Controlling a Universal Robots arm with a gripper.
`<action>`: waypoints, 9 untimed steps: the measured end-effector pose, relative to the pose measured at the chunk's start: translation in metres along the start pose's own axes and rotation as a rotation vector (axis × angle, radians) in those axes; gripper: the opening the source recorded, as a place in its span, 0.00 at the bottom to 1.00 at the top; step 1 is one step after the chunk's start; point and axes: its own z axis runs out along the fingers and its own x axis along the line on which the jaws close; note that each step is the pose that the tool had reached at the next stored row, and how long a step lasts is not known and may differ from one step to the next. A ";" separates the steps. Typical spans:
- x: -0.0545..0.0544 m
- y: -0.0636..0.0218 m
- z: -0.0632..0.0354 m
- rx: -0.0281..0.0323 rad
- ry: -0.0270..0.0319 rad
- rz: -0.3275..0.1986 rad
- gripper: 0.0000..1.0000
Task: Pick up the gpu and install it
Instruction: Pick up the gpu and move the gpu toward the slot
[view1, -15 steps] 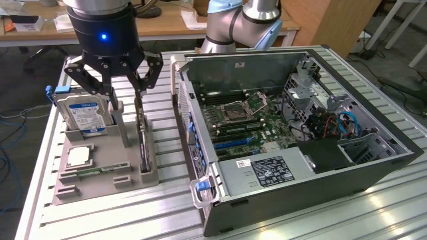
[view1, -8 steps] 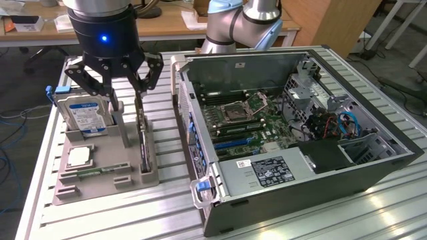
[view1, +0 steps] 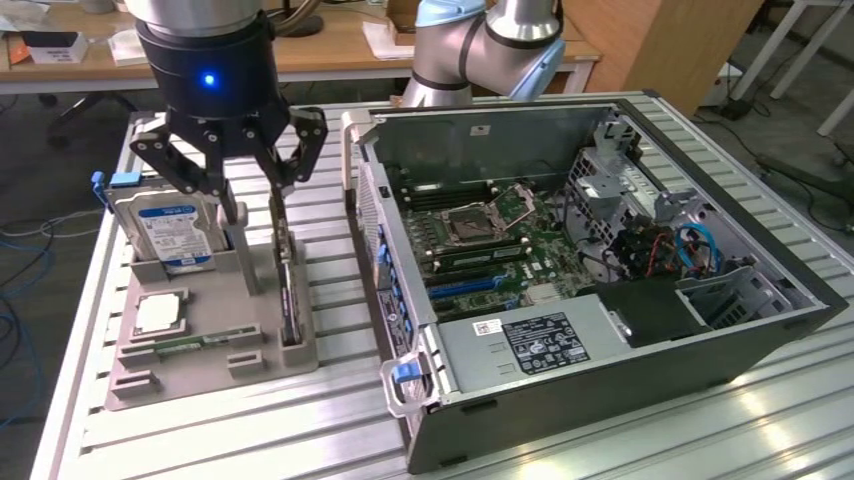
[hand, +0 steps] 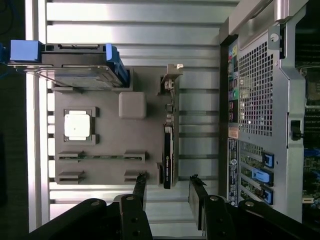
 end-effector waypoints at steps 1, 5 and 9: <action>0.000 -0.0001 0.0001 0.0000 0.0000 0.000 0.47; 0.000 -0.0009 0.0007 -0.0001 -0.0001 -0.001 0.47; 0.000 -0.0025 0.0012 0.0000 0.0000 -0.001 0.47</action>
